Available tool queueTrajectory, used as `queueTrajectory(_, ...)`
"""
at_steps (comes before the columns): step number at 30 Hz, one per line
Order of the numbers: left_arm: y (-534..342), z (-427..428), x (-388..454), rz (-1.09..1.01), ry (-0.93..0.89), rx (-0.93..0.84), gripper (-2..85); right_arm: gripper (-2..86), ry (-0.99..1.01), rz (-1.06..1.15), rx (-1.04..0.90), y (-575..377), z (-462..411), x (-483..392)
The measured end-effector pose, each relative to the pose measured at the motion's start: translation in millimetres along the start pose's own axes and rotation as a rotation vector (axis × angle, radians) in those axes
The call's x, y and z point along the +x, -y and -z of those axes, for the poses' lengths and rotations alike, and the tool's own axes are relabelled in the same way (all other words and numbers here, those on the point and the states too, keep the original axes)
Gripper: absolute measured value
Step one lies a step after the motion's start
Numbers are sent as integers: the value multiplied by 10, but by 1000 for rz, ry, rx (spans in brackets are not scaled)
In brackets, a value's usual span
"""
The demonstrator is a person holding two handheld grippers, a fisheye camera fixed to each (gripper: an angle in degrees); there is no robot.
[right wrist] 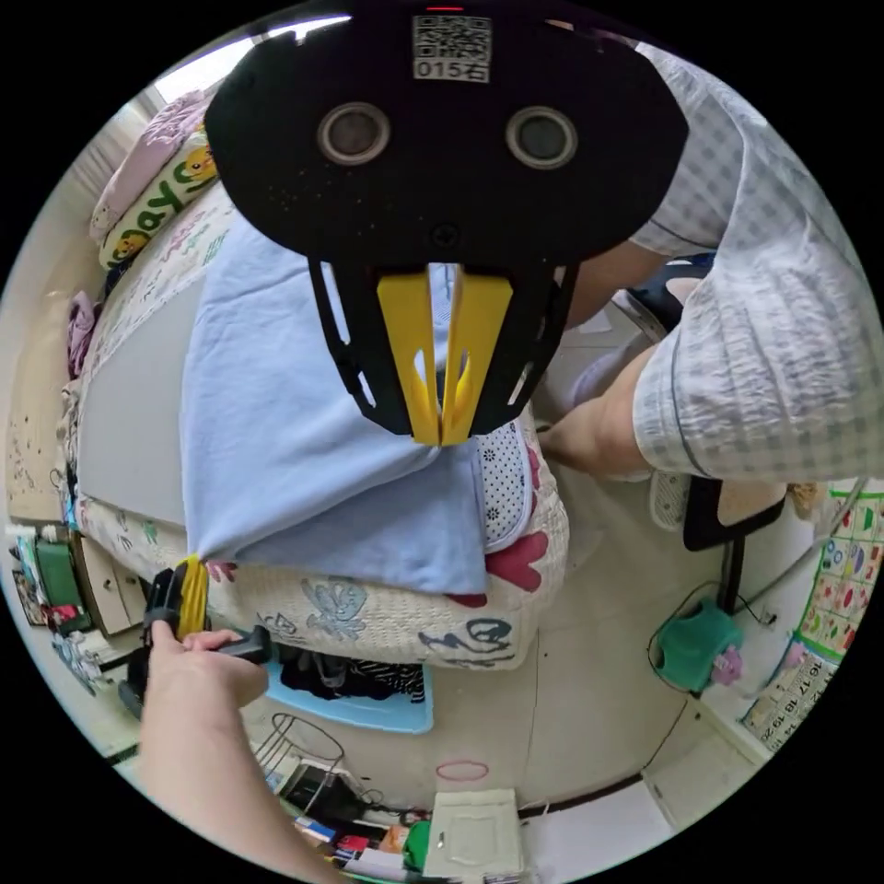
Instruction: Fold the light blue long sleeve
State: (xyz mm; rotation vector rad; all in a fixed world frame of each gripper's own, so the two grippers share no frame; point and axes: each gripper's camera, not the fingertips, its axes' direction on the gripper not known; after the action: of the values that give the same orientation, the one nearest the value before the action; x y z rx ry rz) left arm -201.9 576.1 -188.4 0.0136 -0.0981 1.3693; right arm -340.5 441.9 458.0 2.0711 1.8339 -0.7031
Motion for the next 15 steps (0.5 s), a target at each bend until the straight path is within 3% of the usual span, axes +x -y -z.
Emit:
queueTrajectory(5, -118, 14, 10, 1, -71, 25, 1, 27, 326, -72, -29, 320, 101, 156)
queueTrajectory(10, -632, 175, 159, -22, -92, 28, 18, 26, 451, -231, 2, 101, 374, 470)
queueTrajectory(15, -1205, 11, 375, 8, -122, -99, 35, 5, 565, -463, -3, -535, 516, 1003)
